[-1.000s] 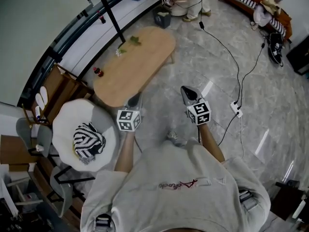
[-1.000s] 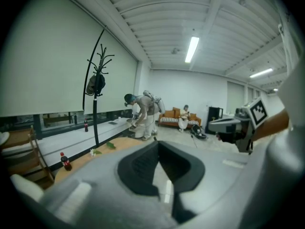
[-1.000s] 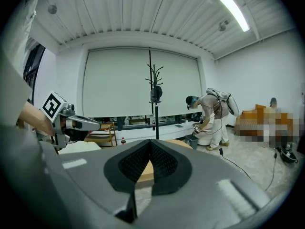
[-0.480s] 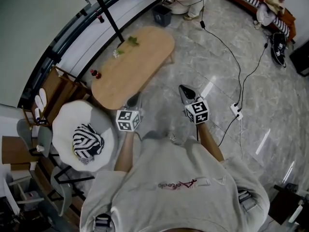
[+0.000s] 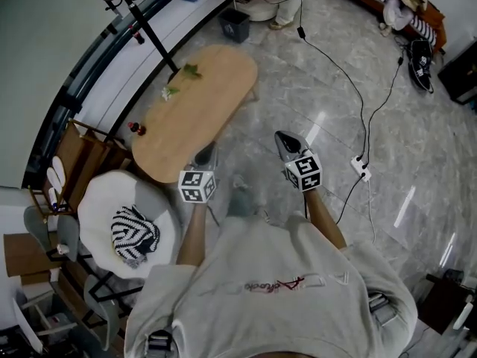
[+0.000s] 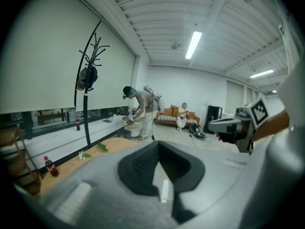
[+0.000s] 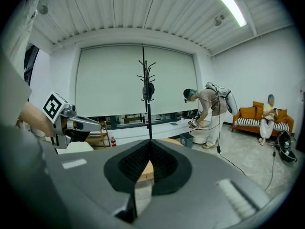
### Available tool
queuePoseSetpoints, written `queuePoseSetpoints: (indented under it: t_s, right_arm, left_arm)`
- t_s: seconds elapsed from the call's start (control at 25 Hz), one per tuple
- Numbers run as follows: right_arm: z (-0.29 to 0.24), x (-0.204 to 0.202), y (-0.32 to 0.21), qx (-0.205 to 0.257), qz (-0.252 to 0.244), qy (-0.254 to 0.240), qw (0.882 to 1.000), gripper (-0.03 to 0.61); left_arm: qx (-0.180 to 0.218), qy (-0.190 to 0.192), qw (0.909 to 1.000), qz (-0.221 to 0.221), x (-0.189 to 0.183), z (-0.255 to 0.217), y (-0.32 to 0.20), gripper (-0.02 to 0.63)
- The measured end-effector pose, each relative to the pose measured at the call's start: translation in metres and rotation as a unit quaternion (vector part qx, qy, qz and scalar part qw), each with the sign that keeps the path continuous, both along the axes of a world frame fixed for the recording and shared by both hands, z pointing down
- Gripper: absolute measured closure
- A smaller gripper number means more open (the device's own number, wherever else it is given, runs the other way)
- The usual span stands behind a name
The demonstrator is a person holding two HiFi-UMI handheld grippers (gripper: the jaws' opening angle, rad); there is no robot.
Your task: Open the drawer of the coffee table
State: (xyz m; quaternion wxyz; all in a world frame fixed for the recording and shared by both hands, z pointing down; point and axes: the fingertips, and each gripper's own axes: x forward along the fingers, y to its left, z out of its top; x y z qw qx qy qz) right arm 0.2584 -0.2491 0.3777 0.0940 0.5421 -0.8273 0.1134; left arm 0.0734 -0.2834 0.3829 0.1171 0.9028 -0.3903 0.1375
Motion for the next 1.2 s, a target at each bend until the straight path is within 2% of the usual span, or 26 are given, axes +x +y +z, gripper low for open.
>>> queuePoseSetpoints:
  t_s: [0.36,0.52,0.64,0.88,1.2]
  right_arm:
    - [-0.004,0.016,-0.09,0.001,0.012,0.018,1.0,0.575]
    - [-0.017,0.011,-0.139,0.002,0.004,0.026,1.0,0.575]
    - [-0.022,-0.003,-0.172,0.003,-0.011,0.03,0.999,0.575]
    - [-0.032,-0.081,-0.245,0.006,-0.093,0.042,0.995,0.575]
    - [-0.036,-0.216,-0.313,0.023,-0.218,0.046,0.975,0.575]
  left_arm:
    - [0.003,0.013,0.9997,0.02,0.02,-0.001,-0.095,0.615]
    - [0.004,0.016,0.9998,0.008,0.008,-0.012,-0.134,0.614]
    - [0.01,0.017,0.9997,-0.014,-0.018,-0.016,-0.157,0.615]
    - [0.011,0.025,0.9947,-0.099,-0.103,-0.024,-0.203,0.614]
    - [0.029,0.033,0.977,-0.209,-0.217,-0.028,-0.235,0.615]
